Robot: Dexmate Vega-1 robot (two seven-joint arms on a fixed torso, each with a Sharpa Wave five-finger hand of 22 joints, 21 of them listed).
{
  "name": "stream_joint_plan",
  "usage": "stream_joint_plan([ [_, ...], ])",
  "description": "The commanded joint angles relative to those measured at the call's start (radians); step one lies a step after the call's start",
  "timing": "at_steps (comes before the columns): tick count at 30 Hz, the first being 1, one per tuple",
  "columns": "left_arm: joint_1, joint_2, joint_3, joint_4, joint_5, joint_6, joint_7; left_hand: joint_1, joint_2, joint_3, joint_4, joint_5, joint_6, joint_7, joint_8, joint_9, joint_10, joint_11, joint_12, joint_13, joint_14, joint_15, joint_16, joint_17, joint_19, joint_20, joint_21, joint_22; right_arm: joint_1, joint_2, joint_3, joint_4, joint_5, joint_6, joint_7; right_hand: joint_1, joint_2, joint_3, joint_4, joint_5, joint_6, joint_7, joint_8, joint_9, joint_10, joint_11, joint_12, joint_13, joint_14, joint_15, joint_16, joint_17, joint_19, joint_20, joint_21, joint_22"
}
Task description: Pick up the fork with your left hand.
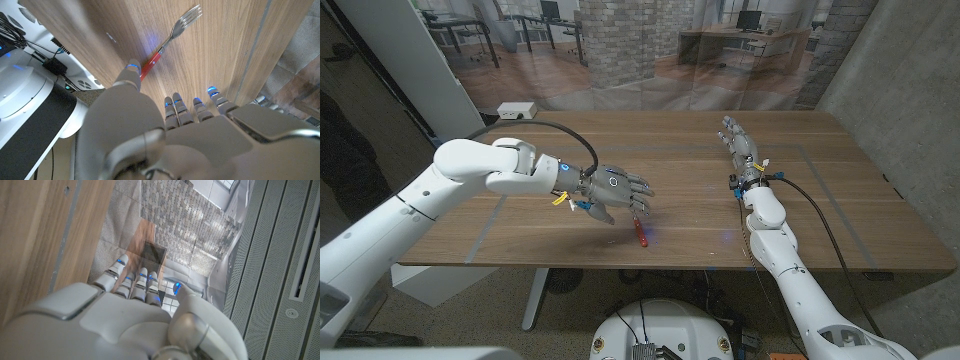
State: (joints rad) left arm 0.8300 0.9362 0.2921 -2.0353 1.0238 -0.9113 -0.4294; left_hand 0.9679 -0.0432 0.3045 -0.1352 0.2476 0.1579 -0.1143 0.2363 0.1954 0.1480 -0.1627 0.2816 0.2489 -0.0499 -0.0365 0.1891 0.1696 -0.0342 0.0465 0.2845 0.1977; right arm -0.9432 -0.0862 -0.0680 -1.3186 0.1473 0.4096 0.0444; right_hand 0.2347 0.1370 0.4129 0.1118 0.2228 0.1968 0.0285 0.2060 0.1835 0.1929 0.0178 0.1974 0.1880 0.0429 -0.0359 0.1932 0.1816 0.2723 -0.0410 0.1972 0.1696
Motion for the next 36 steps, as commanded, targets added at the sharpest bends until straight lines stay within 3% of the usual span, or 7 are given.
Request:
stream_joint_plan([
  [1, 0.008, 0.024, 0.022, 0.014, 0.030, 0.024, 0.069, 0.011, 0.000, -0.003, -0.001, -0.002, 0.012, -0.001, 0.005, 0.003, 0.010, -0.002, 0.008, 0.004, 0.006, -0.040, -0.001, 0.003, 0.007, 0.004, 0.002, 0.004, -0.001, -0.002, -0.001, -0.002, -0.001, -0.003, -0.001, -0.004, 0.000, 0.004, -0.003, 0.007, 0.009, 0.002, -0.006, 0.004, 0.014, -0.001, 0.001, 0.006, 0.012, -0.003, -0.003, 0.002, 0.008, -0.018, -0.003, 0.002],
  [36, -0.042, 0.039, 0.129, 0.105, 0.011, 0.038, 0.137, 0.023, 0.005, -0.025, 0.000, -0.006, 0.051, 0.001, 0.011, 0.003, 0.041, -0.006, 0.024, 0.012, 0.027, -0.053, -0.003, 0.003, 0.024, -0.003, 0.004, 0.004, 0.018, -0.005, -0.009, 0.024, -0.016, -0.004, -0.010, -0.006, 0.000, 0.006, -0.006, 0.008, 0.011, 0.000, -0.007, 0.004, 0.015, -0.002, 0.000, 0.006, 0.013, -0.003, -0.004, 0.002, 0.007, -0.020, -0.003, 0.002],
])
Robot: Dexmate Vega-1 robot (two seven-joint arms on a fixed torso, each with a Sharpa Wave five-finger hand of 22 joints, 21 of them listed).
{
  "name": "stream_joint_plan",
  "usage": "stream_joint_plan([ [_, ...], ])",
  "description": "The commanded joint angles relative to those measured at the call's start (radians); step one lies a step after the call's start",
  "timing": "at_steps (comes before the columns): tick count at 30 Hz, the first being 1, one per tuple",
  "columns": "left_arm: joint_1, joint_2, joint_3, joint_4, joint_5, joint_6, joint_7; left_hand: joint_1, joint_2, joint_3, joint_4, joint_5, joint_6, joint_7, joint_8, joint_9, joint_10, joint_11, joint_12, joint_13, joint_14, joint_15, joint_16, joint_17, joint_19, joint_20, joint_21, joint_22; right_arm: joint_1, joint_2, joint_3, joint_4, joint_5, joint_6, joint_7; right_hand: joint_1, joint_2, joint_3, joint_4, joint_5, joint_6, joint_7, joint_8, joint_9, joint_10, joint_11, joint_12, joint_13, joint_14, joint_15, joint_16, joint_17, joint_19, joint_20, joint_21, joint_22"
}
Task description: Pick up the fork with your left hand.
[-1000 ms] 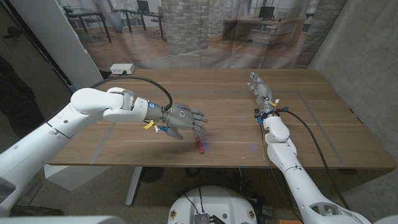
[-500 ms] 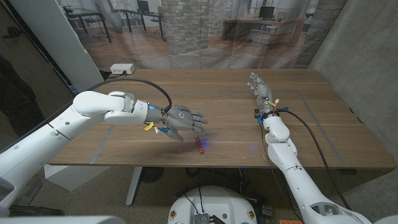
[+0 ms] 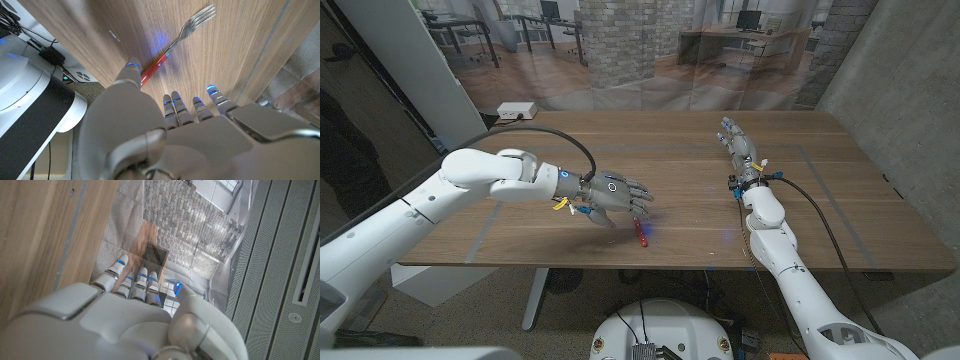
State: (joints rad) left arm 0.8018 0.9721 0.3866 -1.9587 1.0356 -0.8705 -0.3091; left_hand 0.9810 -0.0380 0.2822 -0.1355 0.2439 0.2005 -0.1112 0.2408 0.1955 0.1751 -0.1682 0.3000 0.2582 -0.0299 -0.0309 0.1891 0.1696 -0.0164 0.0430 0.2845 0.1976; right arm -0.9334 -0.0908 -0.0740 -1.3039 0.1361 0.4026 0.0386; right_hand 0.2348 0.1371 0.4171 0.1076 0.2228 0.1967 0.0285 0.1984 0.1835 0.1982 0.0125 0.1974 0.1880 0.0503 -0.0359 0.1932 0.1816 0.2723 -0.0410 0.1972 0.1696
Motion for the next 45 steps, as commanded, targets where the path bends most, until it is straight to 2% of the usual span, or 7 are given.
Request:
stream_joint_plan([
  [1, -0.016, 0.002, 0.037, 0.031, -0.003, -0.003, 0.015, 0.010, 0.000, -0.003, 0.000, -0.003, 0.010, -0.002, 0.006, 0.002, 0.015, 0.002, 0.006, 0.003, 0.008, -0.059, -0.003, 0.003, 0.007, 0.001, 0.004, 0.004, 0.009, 0.000, -0.004, 0.010, -0.006, 0.002, -0.005, -0.006, 0.000, 0.002, -0.002, 0.008, 0.011, 0.000, 0.001, 0.004, 0.010, 0.004, 0.000, 0.006, 0.005, -0.003, -0.004, 0.002, 0.007, -0.020, -0.003, 0.002],
  [12, -0.032, -0.002, 0.062, 0.051, 0.035, 0.003, 0.064, 0.015, 0.007, -0.008, 0.001, -0.004, 0.033, -0.002, 0.012, 0.002, 0.035, 0.000, 0.015, 0.006, 0.019, -0.064, -0.003, 0.003, 0.011, 0.001, 0.004, 0.003, 0.014, 0.000, -0.005, 0.021, -0.007, 0.005, -0.009, -0.007, 0.000, 0.003, -0.003, 0.008, 0.012, 0.000, 0.000, 0.004, 0.010, 0.003, 0.000, 0.006, 0.007, -0.003, -0.004, 0.002, 0.006, -0.020, -0.003, 0.002],
  [26, -0.091, -0.023, 0.125, 0.102, 0.037, -0.007, 0.064, 0.019, 0.019, -0.012, 0.003, -0.007, 0.045, -0.002, 0.012, 0.003, 0.042, 0.001, 0.019, 0.010, 0.024, -0.068, -0.005, 0.002, 0.013, 0.006, 0.002, 0.003, 0.016, -0.004, -0.004, 0.023, -0.011, 0.007, -0.018, -0.008, 0.000, 0.004, -0.004, 0.008, 0.012, 0.000, 0.000, 0.004, 0.011, 0.002, 0.000, 0.006, 0.008, -0.004, -0.004, 0.002, 0.005, -0.019, -0.004, 0.002],
  [33, -0.110, -0.035, 0.149, 0.127, 0.045, -0.018, 0.102, 0.020, 0.022, -0.014, 0.004, -0.009, 0.051, -0.004, 0.013, 0.003, 0.049, -0.001, 0.022, 0.012, 0.030, -0.070, -0.004, 0.002, 0.015, 0.004, 0.002, 0.003, 0.015, -0.004, -0.001, 0.026, -0.009, 0.007, -0.020, -0.008, -0.001, 0.005, -0.004, 0.008, 0.012, 0.000, 0.000, 0.004, 0.011, 0.002, 0.000, 0.006, 0.008, -0.004, -0.004, 0.002, 0.005, -0.019, -0.004, 0.002],
  [45, -0.133, -0.050, 0.183, 0.155, 0.039, -0.041, 0.111, 0.024, 0.026, -0.020, 0.003, -0.012, 0.063, -0.008, 0.014, 0.003, 0.064, -0.001, 0.028, 0.014, 0.041, -0.078, -0.003, 0.002, 0.023, 0.003, 0.003, 0.002, 0.019, -0.005, 0.003, 0.037, -0.008, 0.010, -0.022, -0.007, -0.001, 0.007, -0.006, 0.008, 0.015, 0.000, 0.000, 0.004, 0.015, 0.002, 0.000, 0.006, 0.011, -0.004, -0.003, 0.001, 0.004, -0.019, -0.004, 0.002],
])
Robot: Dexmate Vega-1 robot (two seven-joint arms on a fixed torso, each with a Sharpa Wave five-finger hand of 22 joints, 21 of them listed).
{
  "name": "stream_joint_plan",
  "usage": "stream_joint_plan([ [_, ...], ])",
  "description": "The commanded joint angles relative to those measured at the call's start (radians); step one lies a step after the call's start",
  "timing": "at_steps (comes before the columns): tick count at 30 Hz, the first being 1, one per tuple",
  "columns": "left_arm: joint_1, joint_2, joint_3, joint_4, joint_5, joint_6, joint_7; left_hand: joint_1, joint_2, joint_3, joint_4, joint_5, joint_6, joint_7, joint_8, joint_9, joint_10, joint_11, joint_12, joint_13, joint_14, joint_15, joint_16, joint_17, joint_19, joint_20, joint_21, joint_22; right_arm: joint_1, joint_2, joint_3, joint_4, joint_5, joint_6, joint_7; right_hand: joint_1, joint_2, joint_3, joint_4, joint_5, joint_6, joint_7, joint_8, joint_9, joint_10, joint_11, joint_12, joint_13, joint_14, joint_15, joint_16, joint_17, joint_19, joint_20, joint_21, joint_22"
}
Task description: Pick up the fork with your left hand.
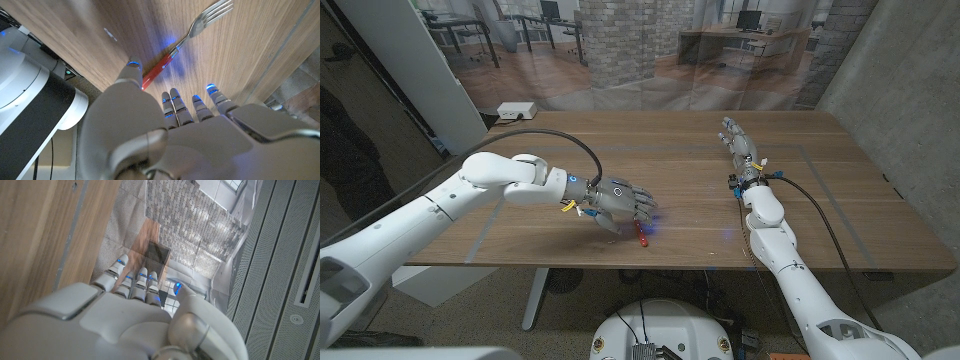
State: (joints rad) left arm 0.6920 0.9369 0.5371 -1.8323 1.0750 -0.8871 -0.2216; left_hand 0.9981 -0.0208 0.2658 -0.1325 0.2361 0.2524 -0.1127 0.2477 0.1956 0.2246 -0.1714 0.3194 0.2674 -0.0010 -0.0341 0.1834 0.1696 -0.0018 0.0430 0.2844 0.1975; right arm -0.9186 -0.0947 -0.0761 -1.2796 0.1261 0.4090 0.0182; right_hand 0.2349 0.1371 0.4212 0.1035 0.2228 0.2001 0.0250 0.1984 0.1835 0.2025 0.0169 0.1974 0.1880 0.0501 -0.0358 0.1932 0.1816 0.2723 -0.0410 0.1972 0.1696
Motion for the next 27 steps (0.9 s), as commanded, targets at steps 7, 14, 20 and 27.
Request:
stream_joint_plan([
  [7, -0.032, -0.017, 0.045, 0.044, 0.002, -0.026, 0.022, 0.010, 0.009, -0.007, -0.002, -0.006, 0.022, -0.011, 0.009, 0.003, 0.023, 0.002, 0.012, 0.006, 0.017, -0.076, 0.002, 0.002, 0.011, 0.001, 0.003, 0.002, 0.011, 0.001, 0.005, 0.028, 0.003, 0.009, -0.001, -0.008, 0.000, 0.003, -0.003, 0.008, 0.011, 0.003, 0.000, 0.004, 0.011, -0.003, 0.000, 0.006, 0.012, -0.004, -0.003, 0.001, 0.003, -0.020, -0.004, 0.002],
  [14, -0.042, -0.023, 0.059, 0.058, 0.009, -0.030, 0.028, 0.014, 0.013, -0.009, -0.003, -0.007, 0.025, -0.008, 0.009, 0.002, 0.025, 0.001, 0.013, 0.008, 0.020, -0.075, 0.001, 0.002, 0.013, 0.003, 0.003, 0.002, 0.017, 0.002, 0.005, 0.040, 0.005, 0.014, 0.002, -0.008, 0.000, 0.004, -0.003, 0.008, 0.012, 0.002, 0.000, 0.004, 0.011, -0.003, 0.000, 0.006, 0.012, -0.004, -0.004, 0.001, 0.003, -0.020, -0.004, 0.002],
  [20, -0.047, -0.026, 0.071, 0.069, 0.026, -0.031, 0.060, 0.017, 0.016, -0.010, -0.003, -0.008, 0.031, -0.013, 0.010, 0.002, 0.031, -0.001, 0.015, 0.009, 0.022, -0.079, 0.000, 0.002, 0.016, 0.001, 0.003, 0.001, 0.015, 0.002, 0.008, 0.042, 0.006, 0.015, 0.002, -0.008, -0.001, 0.005, -0.004, 0.008, 0.012, 0.001, -0.001, 0.004, 0.012, -0.004, 0.000, 0.006, 0.014, -0.004, -0.003, 0.001, 0.002, -0.021, -0.004, 0.002],
  [27, -0.051, -0.027, 0.085, 0.075, 0.056, -0.023, 0.108, 0.027, 0.022, -0.012, -0.007, -0.010, 0.053, -0.011, 0.015, 0.002, 0.051, -0.004, 0.022, 0.010, 0.039, -0.077, 0.003, 0.001, 0.028, 0.001, 0.006, 0.001, 0.014, 0.000, 0.011, 0.042, 0.008, 0.015, 0.002, -0.009, -0.001, 0.005, -0.004, 0.008, 0.012, 0.000, -0.001, 0.004, 0.011, -0.003, -0.001, 0.006, 0.015, -0.004, -0.003, 0.001, 0.002, -0.021, -0.004, 0.002],
])
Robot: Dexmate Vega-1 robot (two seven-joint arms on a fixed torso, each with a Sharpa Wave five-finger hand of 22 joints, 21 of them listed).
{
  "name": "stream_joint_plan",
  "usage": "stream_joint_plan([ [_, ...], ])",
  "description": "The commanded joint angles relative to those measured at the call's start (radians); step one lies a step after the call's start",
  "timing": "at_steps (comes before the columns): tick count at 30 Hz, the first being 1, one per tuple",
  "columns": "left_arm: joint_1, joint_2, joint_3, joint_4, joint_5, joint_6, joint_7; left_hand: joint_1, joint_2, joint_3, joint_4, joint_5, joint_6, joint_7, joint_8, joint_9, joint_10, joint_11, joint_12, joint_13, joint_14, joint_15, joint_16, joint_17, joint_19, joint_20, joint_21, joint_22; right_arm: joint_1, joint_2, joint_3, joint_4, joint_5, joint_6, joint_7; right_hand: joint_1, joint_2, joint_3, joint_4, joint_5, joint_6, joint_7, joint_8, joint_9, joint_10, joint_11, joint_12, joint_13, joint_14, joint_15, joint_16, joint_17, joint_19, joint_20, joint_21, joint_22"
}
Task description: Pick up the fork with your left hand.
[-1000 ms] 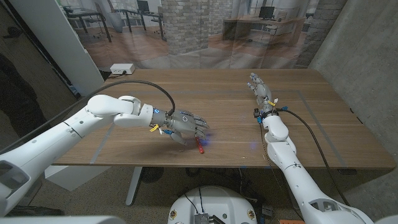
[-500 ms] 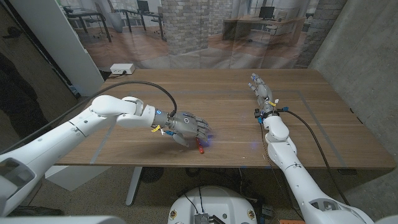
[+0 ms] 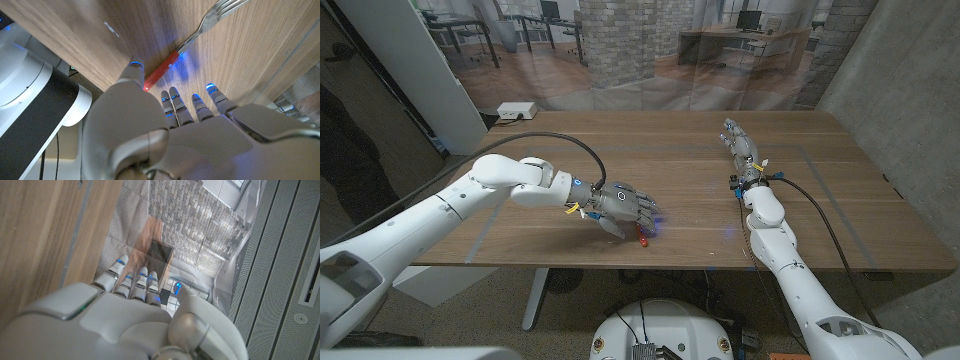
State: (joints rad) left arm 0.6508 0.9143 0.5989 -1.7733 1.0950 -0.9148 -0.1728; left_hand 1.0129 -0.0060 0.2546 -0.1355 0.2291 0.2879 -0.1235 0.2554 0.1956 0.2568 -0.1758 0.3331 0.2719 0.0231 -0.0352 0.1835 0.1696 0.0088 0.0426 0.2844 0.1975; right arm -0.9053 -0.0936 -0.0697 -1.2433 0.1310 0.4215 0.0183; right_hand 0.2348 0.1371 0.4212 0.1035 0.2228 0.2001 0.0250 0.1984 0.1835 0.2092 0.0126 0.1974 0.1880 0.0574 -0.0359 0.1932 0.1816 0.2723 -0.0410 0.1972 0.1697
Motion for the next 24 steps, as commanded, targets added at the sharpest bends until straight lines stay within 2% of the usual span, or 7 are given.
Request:
stream_joint_plan([
  [1, -0.010, -0.005, 0.026, 0.018, 0.036, 0.007, 0.065, 0.015, 0.008, -0.001, -0.004, -0.004, 0.022, 0.001, 0.009, 0.002, 0.019, 0.000, 0.008, 0.006, 0.016, -0.078, 0.003, 0.001, 0.019, 0.000, 0.006, 0.001, 0.000, -0.001, 0.006, 0.006, 0.003, 0.002, 0.002, -0.009, -0.001, 0.005, -0.004, 0.008, 0.012, 0.000, -0.001, 0.004, 0.004, 0.001, -0.001, 0.006, 0.007, -0.003, -0.003, 0.001, 0.002, -0.021, -0.004, 0.002],
  [5, -0.018, -0.007, 0.041, 0.024, 0.034, 0.009, 0.059, 0.020, 0.010, -0.001, -0.006, -0.005, 0.026, 0.000, 0.009, 0.002, 0.024, -0.005, 0.010, 0.007, 0.020, -0.079, 0.003, 0.001, 0.024, -0.003, 0.008, 0.001, -0.002, -0.001, 0.008, 0.006, 0.005, 0.002, 0.003, -0.009, -0.001, 0.005, -0.004, 0.008, 0.011, 0.001, -0.001, 0.004, 0.005, 0.001, -0.001, 0.006, 0.007, -0.004, -0.003, 0.001, 0.001, -0.021, -0.004, 0.002],
  [13, -0.028, -0.012, 0.059, 0.031, 0.029, 0.011, 0.057, 0.027, 0.014, -0.002, -0.008, -0.007, 0.031, -0.001, 0.009, 0.002, 0.031, 0.003, 0.011, 0.008, 0.026, -0.077, 0.002, 0.001, 0.027, -0.002, 0.008, 0.002, -0.001, -0.002, 0.011, 0.010, 0.006, 0.003, 0.006, -0.010, -0.001, 0.006, -0.005, 0.009, 0.012, 0.000, -0.001, 0.004, 0.005, 0.001, -0.001, 0.006, 0.008, -0.003, -0.003, 0.001, 0.001, -0.022, -0.004, 0.002],
  [15, -0.027, -0.013, 0.061, 0.036, 0.032, 0.012, 0.072, 0.029, 0.016, -0.003, -0.008, -0.008, 0.033, 0.000, 0.009, 0.002, 0.036, 0.001, 0.013, 0.009, 0.031, -0.077, 0.004, 0.001, 0.030, -0.002, 0.008, 0.002, 0.000, -0.002, 0.012, 0.013, 0.008, 0.004, 0.008, -0.010, -0.001, 0.006, -0.005, 0.009, 0.012, 0.000, -0.001, 0.004, 0.005, 0.000, -0.001, 0.006, 0.008, -0.004, -0.003, 0.001, 0.000, -0.023, -0.004, 0.002],
  [18, -0.025, -0.015, 0.066, 0.044, 0.048, 0.015, 0.106, 0.035, 0.020, -0.004, -0.009, -0.010, 0.057, -0.005, 0.017, 0.002, 0.058, 0.001, 0.020, 0.011, 0.047, -0.080, 0.006, 0.001, 0.033, -0.017, 0.008, 0.002, 0.001, -0.002, 0.014, 0.017, 0.009, 0.004, 0.009, -0.010, -0.001, 0.006, -0.005, 0.009, 0.012, 0.000, -0.001, 0.004, 0.005, 0.001, -0.001, 0.006, 0.009, -0.004, -0.003, 0.001, 0.000, -0.023, -0.005, 0.002],
  [21, -0.022, -0.016, 0.071, 0.053, 0.058, 0.023, 0.143, 0.045, 0.024, -0.004, -0.011, -0.012, 0.083, -0.009, 0.025, 0.003, 0.079, -0.009, 0.027, 0.013, 0.063, -0.087, 0.008, 0.001, 0.043, -0.022, 0.011, 0.002, 0.002, -0.002, 0.016, 0.019, 0.009, 0.004, 0.009, -0.010, -0.001, 0.007, -0.005, 0.009, 0.012, -0.001, -0.001, 0.004, 0.005, 0.001, -0.001, 0.006, 0.008, -0.004, -0.003, 0.001, 0.000, -0.023, -0.005, 0.002],
  [24, -0.018, -0.014, 0.077, 0.058, 0.087, 0.037, 0.207, 0.066, 0.026, -0.006, -0.017, -0.019, 0.147, -0.016, 0.047, 0.003, 0.131, -0.010, 0.045, 0.018, 0.109, -0.113, 0.014, 0.000, 0.075, -0.033, 0.021, 0.002, 0.003, -0.003, 0.018, 0.022, 0.009, 0.005, 0.011, -0.010, -0.001, 0.007, -0.006, 0.009, 0.014, -0.001, -0.001, 0.004, 0.007, 0.002, 0.000, 0.006, 0.009, -0.004, -0.003, 0.001, -0.001, -0.023, -0.005, 0.002],
])
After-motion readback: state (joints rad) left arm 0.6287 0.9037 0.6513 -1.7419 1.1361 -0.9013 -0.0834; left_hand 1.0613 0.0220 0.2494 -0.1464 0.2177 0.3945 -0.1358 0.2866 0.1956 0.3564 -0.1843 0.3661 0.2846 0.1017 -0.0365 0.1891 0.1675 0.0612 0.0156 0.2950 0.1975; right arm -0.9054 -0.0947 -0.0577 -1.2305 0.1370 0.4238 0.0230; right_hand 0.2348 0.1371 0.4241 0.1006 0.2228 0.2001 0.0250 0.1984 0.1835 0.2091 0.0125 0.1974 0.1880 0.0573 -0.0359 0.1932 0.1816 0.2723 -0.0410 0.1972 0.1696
